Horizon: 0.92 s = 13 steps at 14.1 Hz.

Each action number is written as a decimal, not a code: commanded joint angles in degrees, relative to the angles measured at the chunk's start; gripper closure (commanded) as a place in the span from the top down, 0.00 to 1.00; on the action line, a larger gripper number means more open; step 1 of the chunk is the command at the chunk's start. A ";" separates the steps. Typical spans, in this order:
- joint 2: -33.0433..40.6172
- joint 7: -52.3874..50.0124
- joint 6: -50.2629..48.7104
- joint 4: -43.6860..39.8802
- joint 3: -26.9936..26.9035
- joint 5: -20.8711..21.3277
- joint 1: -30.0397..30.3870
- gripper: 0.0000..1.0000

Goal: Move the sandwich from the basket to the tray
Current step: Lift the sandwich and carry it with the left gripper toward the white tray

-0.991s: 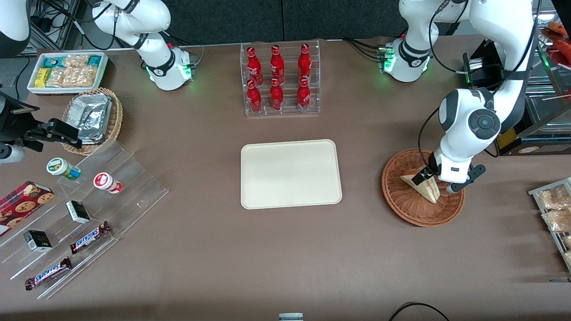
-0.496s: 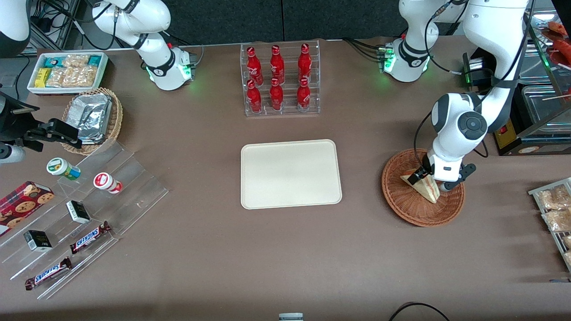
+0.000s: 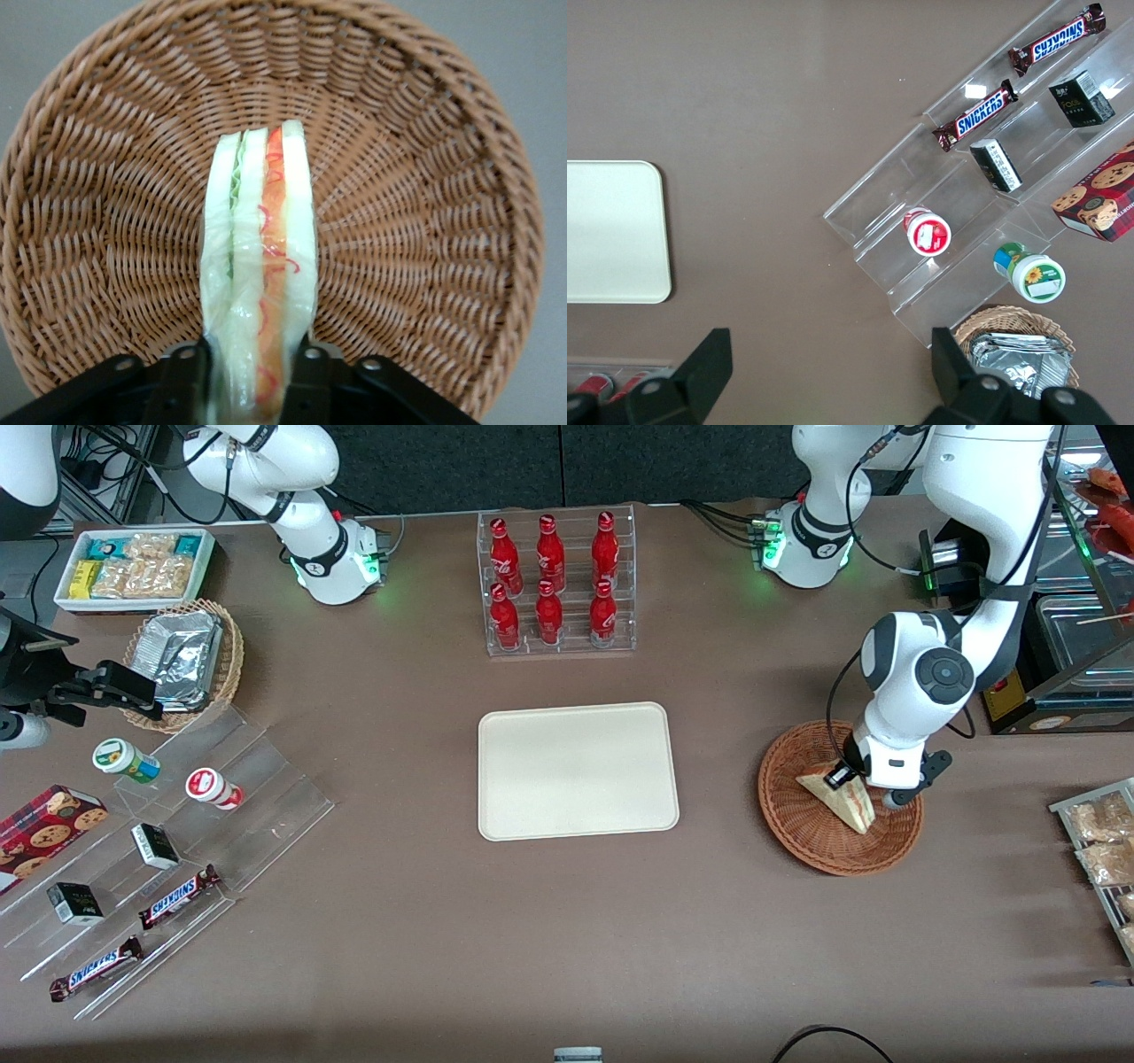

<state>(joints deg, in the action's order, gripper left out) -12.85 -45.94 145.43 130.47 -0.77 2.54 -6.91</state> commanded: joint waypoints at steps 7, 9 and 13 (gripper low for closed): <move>-0.59 -0.81 -39.24 -28.84 0.77 3.79 -3.89 0.01; -1.03 -0.81 -41.18 -32.28 0.77 3.70 -8.10 0.01; -6.46 -0.99 -44.70 -39.56 0.85 2.65 -17.15 0.01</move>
<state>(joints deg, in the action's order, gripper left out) -14.21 -46.11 103.73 97.09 0.72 5.26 -19.72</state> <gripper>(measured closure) 0.806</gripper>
